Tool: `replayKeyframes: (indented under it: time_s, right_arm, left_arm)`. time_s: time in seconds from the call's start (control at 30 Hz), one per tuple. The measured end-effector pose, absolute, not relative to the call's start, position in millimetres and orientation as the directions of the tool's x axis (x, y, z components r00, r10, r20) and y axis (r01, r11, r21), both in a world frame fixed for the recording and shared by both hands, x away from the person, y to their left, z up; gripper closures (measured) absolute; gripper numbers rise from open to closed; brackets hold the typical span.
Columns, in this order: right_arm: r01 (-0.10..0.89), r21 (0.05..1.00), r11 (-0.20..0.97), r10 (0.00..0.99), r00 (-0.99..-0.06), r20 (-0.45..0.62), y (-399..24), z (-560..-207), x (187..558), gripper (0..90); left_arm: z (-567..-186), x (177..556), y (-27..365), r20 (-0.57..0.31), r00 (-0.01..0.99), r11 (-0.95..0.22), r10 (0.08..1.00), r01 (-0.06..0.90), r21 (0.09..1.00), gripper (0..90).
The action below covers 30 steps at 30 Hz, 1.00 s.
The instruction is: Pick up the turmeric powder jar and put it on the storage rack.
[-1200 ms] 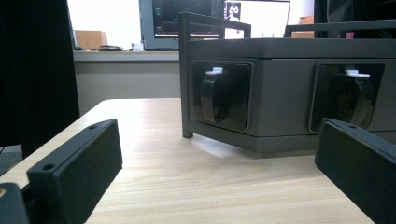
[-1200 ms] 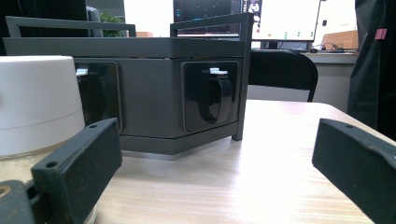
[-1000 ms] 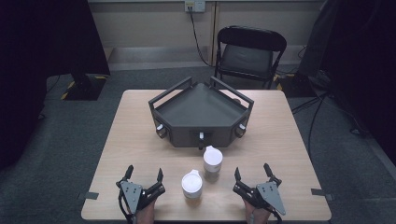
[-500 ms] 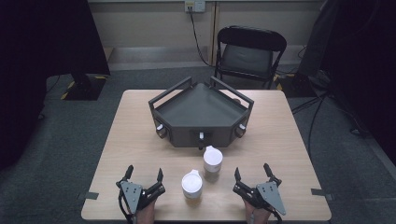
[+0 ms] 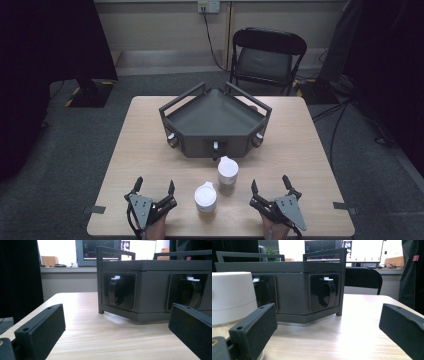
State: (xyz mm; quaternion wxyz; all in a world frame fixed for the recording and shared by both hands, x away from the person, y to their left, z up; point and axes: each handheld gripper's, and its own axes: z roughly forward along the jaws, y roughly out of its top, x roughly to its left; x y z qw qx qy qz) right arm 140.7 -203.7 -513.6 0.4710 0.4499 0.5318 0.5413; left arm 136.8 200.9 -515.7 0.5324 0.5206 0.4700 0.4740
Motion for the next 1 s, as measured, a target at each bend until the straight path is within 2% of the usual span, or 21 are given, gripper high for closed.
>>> replayKeyframes:
  time_s: [0.53, 1.0]
  right_arm:
    - [-0.029, 1.000, 0.011, 0.988, -0.152, -0.015, -203.7, -513.2, 140.8, 0.2]
    - [-0.029, 1.000, 0.011, 0.988, -0.154, -0.016, -204.1, -513.2, 140.8, 0.6]
  left_arm:
    - [-516.9, 136.7, 200.8, -0.023, 0.107, 0.028, 0.994, -0.044, 0.999, 0.0]
    - [-495.0, 128.4, 203.3, -0.052, 0.157, 0.061, 0.986, -0.056, 0.997, 0.0]
